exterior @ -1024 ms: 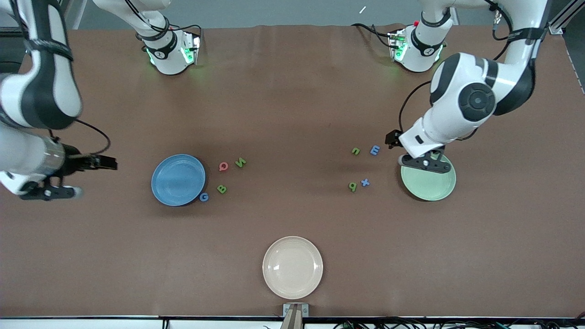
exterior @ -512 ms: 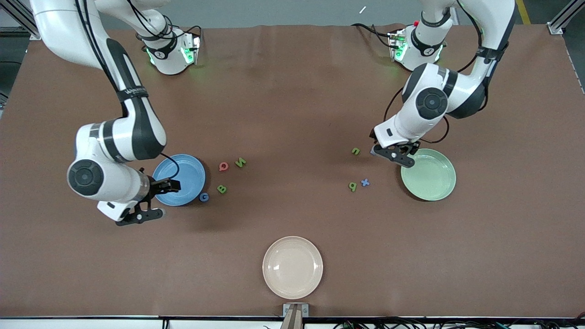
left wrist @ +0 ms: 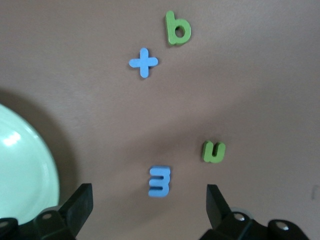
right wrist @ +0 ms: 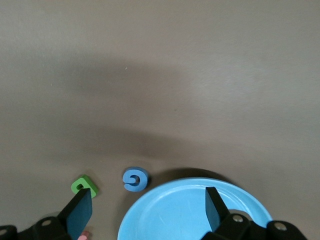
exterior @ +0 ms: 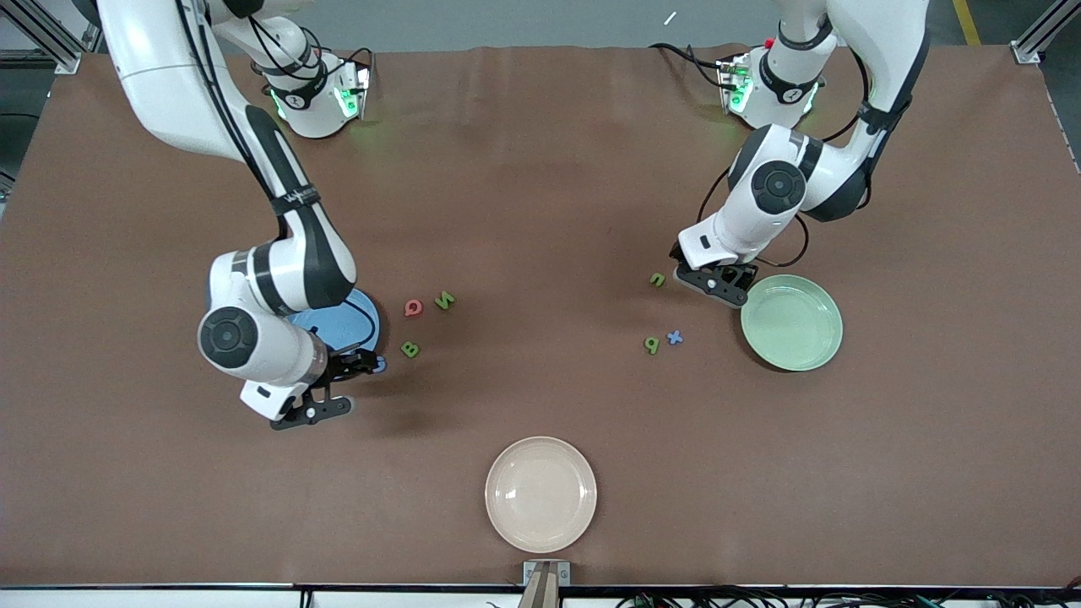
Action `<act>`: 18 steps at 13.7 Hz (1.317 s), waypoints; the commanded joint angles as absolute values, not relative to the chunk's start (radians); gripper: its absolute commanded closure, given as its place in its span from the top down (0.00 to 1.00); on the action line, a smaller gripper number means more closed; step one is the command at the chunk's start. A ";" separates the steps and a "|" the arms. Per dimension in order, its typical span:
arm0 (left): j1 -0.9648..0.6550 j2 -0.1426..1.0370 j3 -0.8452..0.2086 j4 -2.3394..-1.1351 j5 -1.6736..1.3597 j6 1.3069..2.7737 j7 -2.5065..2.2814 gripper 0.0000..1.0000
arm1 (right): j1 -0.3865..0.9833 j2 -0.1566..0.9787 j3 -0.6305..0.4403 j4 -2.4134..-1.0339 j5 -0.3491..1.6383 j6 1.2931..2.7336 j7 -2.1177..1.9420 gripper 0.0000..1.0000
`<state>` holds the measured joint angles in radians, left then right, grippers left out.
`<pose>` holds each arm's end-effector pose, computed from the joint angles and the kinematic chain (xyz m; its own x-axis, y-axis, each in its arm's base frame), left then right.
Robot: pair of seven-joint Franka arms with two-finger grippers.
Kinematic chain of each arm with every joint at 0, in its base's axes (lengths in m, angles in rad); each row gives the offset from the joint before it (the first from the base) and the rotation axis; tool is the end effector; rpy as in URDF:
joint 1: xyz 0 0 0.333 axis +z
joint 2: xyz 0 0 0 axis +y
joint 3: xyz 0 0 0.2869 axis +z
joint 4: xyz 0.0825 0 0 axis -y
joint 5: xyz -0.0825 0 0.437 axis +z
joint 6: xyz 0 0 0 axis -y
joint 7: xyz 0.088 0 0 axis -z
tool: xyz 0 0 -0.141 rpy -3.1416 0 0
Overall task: Sort uppercase to blue plate, lowercase to green plate
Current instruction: 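Grasp the blue G with the right gripper while the left gripper grasps the m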
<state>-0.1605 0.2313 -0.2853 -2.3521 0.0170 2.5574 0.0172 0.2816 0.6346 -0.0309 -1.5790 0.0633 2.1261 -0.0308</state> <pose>0.4776 -0.2386 0.1284 0.8910 -0.4537 -0.0151 -0.4523 -0.8901 0.0557 0.6875 0.1822 0.1713 0.9647 0.2489 -0.0863 0.2467 -0.9684 -0.0350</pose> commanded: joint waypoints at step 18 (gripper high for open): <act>-0.158 0.324 -0.287 -2.431 0.097 2.750 -0.011 0.46 | 0.310 0.723 -0.037 -1.615 0.115 2.226 -0.107 0.78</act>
